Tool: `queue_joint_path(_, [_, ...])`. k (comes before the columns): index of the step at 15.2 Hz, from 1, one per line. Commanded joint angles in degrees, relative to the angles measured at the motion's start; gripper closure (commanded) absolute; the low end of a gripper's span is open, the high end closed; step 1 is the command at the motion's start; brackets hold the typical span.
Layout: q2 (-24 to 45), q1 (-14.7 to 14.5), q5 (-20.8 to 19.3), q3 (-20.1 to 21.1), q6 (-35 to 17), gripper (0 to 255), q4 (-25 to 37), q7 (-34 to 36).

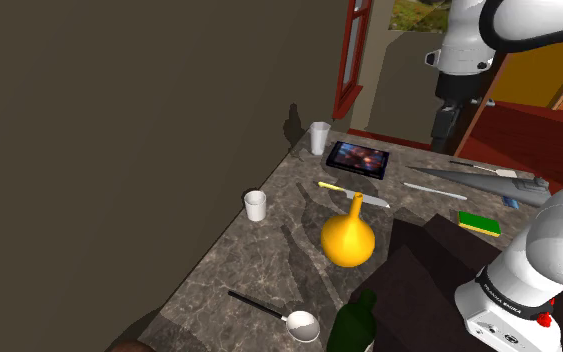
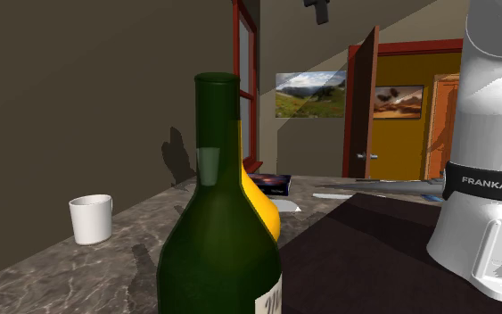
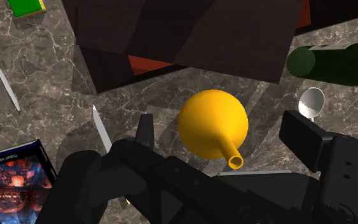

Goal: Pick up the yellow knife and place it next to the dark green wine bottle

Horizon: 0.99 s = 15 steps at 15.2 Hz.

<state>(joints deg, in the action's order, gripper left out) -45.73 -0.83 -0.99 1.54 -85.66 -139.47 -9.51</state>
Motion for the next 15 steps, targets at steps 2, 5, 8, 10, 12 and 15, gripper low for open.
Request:
queue_joint_path(2, [0.7,0.1,-0.4,-0.7,-2.0,0,-1.1,-0.9])
queue_joint_path(5, [3.5,0.6,-1.6,-2.8,-8.3,0,-4.1,-3.6])
queue_joint_path(8, [7.3,1.0,-2.7,-4.9,-14.7,0,-6.3,-6.2])
queue_joint_path(10, [10.3,1.2,-3.3,-6.3,-19.0,0,-7.3,-7.9])
queue_joint_path(12, [13.7,1.4,-3.7,-7.7,-23.3,0,-7.9,-9.7])
queue_joint_path(15, [19.4,1.6,-3.9,-9.7,-29.7,0,-8.2,-12.5])
